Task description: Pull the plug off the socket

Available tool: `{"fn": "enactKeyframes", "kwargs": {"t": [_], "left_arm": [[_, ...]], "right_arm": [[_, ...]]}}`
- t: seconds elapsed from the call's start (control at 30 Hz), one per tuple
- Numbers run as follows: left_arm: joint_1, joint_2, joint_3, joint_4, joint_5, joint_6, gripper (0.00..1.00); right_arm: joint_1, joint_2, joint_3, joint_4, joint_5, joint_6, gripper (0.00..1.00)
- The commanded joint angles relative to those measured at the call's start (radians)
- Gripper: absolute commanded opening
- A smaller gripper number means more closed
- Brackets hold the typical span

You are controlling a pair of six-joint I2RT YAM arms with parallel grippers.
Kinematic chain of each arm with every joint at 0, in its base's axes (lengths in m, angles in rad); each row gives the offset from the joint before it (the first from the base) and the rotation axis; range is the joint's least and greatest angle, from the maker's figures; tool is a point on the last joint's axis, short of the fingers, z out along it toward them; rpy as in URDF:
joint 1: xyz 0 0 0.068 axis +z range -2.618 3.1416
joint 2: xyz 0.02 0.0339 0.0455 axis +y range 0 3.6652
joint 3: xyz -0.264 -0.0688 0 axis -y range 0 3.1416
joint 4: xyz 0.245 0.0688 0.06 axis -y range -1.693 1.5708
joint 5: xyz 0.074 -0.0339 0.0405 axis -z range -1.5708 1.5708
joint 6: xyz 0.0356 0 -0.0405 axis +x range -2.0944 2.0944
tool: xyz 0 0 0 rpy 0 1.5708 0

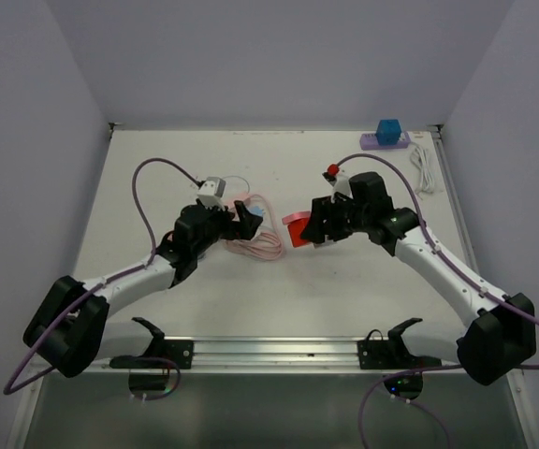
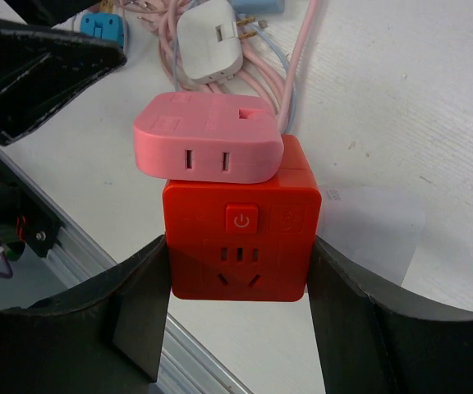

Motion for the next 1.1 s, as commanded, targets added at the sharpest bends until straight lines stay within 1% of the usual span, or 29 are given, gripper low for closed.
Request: {"fn": "enactKeyframes", "kwargs": {"t": [0.0, 0.07, 0.1, 0.17, 0.27, 0.37, 0.4, 0.5, 0.63, 0.8, 1.07], "left_arm": [[-0.037, -0.068, -0.028, -0.013, 0.071, 0.071, 1.00], [-0.081, -0.105, -0.023, -0.042, 0.053, 0.133, 1.00], [-0.136, -0.111, -0.009, -0.057, 0.021, 0.154, 1.00], [-0.202, -0.116, 0.017, -0.095, 0.004, 0.199, 1.00], [-0.233, -0.110, 0.034, -0.108, -0.023, 0.213, 1.00], [-0.235, -0.094, 0.060, -0.103, -0.026, 0.228, 1.00], [-0.234, -0.088, 0.067, -0.106, -0.070, 0.232, 1.00], [-0.235, -0.059, 0.097, -0.111, -0.116, 0.251, 0.99], [-0.234, -0.019, 0.124, -0.117, -0.154, 0.259, 0.98], [-0.229, -0.016, 0.135, -0.120, -0.222, 0.263, 0.96], [-0.180, -0.005, 0.140, -0.111, -0.205, 0.265, 0.95]], "right_arm": [[0.017, 0.009, 0.088, 0.022, -0.034, -0.040, 0.00], [0.023, 0.021, 0.096, 0.015, -0.034, -0.049, 0.00], [0.029, 0.024, 0.103, 0.013, -0.033, -0.052, 0.00], [0.037, 0.035, 0.111, 0.007, -0.033, -0.060, 0.00], [0.058, 0.050, 0.129, -0.010, -0.017, -0.078, 0.00], [0.080, 0.066, 0.142, -0.015, -0.007, -0.087, 0.00], [0.084, 0.069, 0.145, -0.018, -0.007, -0.090, 0.00], [0.104, 0.078, 0.149, -0.016, 0.002, -0.093, 0.00], [0.121, 0.084, 0.151, -0.013, 0.004, -0.098, 0.00], [0.137, 0.089, 0.157, -0.024, 0.010, -0.112, 0.00], [0.164, 0.096, 0.165, -0.027, 0.006, -0.121, 0.00]]}}
